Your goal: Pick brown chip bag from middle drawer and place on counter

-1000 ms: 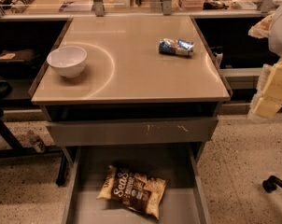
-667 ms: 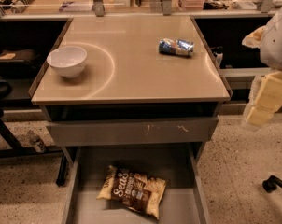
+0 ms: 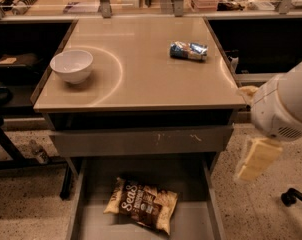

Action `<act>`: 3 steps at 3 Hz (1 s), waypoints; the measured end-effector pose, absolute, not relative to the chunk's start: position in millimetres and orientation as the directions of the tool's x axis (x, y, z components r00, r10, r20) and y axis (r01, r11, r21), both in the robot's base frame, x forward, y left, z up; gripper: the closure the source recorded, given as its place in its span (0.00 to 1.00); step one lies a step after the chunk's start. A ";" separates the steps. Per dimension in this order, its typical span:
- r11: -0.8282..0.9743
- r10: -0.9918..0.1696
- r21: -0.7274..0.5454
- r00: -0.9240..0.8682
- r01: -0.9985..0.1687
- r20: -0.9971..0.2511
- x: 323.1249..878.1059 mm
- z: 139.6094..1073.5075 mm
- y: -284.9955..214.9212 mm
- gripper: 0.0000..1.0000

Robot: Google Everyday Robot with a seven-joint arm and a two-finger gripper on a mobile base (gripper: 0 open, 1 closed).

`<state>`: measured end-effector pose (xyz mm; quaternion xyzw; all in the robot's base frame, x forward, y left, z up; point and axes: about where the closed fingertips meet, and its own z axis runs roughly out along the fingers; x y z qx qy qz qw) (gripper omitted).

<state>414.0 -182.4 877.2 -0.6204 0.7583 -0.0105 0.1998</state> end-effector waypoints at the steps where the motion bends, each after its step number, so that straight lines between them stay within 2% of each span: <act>1: 0.197 -0.930 -0.268 -0.093 -0.943 -0.356 398.5 818.8 -171.8 0.00; 3: 0.178 -0.897 -0.239 -0.057 -0.955 -0.437 405.6 715.4 -142.8 0.00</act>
Offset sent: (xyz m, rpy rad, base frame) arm -0.0068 0.0508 -0.1900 0.2091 -0.0559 0.1325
